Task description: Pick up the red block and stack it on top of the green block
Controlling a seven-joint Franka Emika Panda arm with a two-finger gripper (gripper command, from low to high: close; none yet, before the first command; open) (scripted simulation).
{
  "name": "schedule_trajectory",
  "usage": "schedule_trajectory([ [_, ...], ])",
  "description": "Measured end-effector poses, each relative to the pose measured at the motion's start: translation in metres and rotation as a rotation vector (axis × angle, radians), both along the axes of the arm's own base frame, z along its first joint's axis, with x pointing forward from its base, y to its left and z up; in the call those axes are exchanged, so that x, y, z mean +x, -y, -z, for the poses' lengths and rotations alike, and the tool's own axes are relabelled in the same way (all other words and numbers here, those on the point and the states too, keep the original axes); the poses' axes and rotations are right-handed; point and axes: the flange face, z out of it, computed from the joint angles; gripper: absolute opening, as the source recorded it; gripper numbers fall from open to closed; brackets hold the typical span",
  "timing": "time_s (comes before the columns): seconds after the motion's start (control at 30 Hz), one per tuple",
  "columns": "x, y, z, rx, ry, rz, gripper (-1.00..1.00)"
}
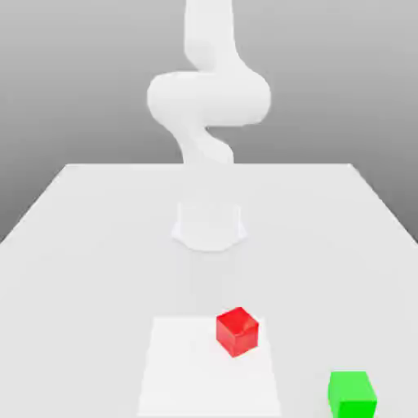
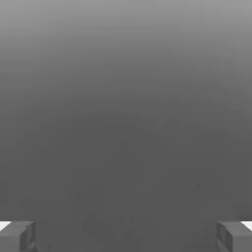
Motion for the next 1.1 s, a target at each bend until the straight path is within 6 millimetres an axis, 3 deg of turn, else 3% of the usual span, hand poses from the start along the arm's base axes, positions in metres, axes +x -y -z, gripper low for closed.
schedule_trajectory([
  [0.13,0.042,-0.008,0.099,-0.024,-0.149,-0.106,0.0],
  [0.3,0.058,-0.026,0.224,-0.071,-0.328,-0.238,0.0],
  [0.43,0.045,-0.039,0.325,-0.126,-0.478,-0.349,0.0],
  [0.53,0.016,-0.046,0.401,-0.182,-0.601,-0.442,0.0],
  [0.6,-0.004,-0.047,0.439,-0.216,-0.665,-0.493,0.0],
  [0.83,-0.011,-0.046,0.505,-0.23,-0.69,-0.512,0.0],
  [0.87,-0.012,-0.046,0.513,-0.229,-0.691,-0.512,-1.0],
  [1.1,-0.013,-0.046,0.515,-0.228,-0.692,-0.512,-1.0],
])
